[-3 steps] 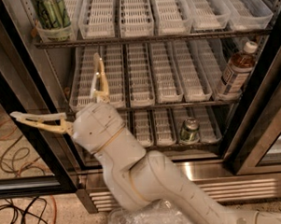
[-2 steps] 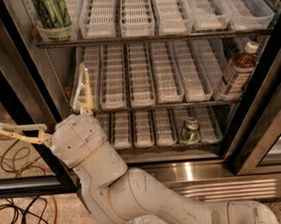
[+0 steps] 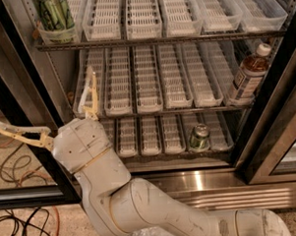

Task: Pick green can from top shelf of fridge

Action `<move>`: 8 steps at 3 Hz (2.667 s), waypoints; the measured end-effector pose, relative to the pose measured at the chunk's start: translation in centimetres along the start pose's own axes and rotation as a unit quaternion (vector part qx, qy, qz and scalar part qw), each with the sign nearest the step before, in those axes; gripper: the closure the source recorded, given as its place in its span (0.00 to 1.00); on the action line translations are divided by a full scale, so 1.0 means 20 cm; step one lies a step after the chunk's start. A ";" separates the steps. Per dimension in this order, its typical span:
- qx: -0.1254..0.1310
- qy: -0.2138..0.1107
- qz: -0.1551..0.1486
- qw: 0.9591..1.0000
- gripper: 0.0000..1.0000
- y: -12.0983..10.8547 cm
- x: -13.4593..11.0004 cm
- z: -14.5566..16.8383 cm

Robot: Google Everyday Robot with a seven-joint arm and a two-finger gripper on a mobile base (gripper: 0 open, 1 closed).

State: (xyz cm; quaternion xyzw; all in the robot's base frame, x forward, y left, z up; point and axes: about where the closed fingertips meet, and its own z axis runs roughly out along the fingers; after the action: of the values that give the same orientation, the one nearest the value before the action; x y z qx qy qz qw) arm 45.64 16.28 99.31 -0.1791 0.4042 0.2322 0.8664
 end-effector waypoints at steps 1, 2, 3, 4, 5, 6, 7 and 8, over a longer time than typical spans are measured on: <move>0.003 0.020 -0.016 1.000 0.00 -0.04 0.01 -0.01; 0.016 0.030 -0.054 0.998 0.00 -0.11 -0.03 0.00; 0.020 0.035 -0.094 0.995 0.00 -0.11 -0.04 0.05; 0.021 0.031 -0.091 0.995 0.00 -0.18 -0.04 0.05; 0.038 0.036 -0.087 0.995 0.00 -0.32 -0.03 0.03; 0.055 0.037 -0.097 0.993 0.00 -0.44 -0.04 0.02; 0.056 0.037 -0.097 0.993 0.00 -0.44 -0.04 0.02; 0.050 0.026 -0.096 0.994 0.00 -0.41 -0.04 0.06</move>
Offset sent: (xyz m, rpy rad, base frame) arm 0.0135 -0.0357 0.0192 -0.1381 -0.0207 -0.1879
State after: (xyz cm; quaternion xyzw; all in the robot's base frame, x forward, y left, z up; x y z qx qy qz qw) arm 50.46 9.90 101.77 -0.1790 0.4185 0.1227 0.8819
